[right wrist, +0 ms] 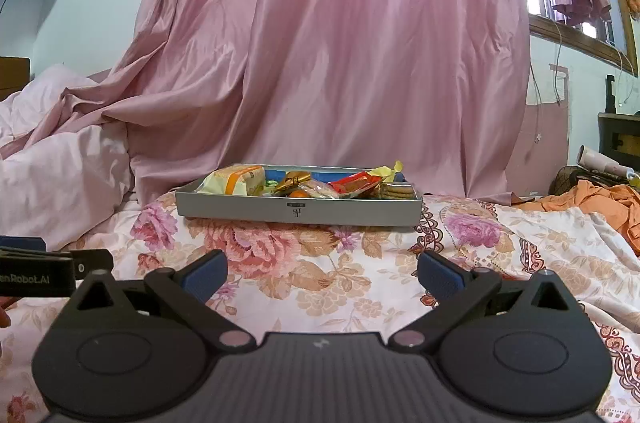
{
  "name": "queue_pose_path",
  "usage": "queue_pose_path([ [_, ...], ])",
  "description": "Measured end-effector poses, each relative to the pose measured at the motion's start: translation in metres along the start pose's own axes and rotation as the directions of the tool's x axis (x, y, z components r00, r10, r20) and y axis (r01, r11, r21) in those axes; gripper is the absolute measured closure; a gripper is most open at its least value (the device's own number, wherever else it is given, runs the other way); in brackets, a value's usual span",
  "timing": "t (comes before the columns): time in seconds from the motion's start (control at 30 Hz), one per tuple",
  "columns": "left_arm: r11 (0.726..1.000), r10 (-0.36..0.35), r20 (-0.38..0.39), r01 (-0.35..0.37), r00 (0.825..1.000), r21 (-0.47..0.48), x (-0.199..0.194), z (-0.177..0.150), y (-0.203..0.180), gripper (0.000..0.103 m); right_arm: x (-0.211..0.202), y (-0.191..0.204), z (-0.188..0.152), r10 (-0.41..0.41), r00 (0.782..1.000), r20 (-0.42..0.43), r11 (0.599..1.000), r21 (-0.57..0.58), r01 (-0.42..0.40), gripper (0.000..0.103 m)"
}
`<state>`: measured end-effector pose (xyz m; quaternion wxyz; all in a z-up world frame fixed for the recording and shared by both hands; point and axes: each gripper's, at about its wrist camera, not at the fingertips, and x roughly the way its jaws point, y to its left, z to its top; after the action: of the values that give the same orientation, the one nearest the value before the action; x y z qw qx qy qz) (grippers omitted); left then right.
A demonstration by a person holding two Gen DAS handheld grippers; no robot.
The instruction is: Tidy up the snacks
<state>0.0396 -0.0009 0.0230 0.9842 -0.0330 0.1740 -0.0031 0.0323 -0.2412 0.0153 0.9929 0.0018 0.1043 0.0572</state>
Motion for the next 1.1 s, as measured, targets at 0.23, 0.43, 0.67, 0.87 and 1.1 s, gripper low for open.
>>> queue_pose_path([
  [0.23,1.000,0.001,0.010,-0.001,1.000,0.008,-0.002,-0.003,-0.002,0.001,-0.001,0.001,-0.002,-0.010,1.000,0.003,1.000,0.003,0.010,0.000],
  [0.43,1.000,-0.003,0.031,0.002,1.000,0.017,-0.003,-0.006,-0.002,0.001,0.001,0.002,-0.008,-0.029,1.000,0.009,1.000,-0.010,0.029,0.000],
  [0.67,1.000,0.002,0.033,-0.002,0.999,0.021,-0.003,-0.006,0.000,0.001,0.001,0.003,-0.010,-0.033,0.999,0.012,0.999,-0.025,0.033,0.000],
  [0.87,1.000,0.001,0.034,-0.002,0.999,0.021,-0.003,-0.006,0.001,0.001,0.001,0.003,-0.010,-0.032,0.999,0.012,0.999,-0.024,0.033,0.000],
  [1.1,1.000,0.002,0.034,-0.003,0.999,0.022,-0.003,-0.006,0.001,0.001,0.001,0.003,-0.011,-0.030,0.999,0.012,0.999,-0.024,0.031,0.000],
])
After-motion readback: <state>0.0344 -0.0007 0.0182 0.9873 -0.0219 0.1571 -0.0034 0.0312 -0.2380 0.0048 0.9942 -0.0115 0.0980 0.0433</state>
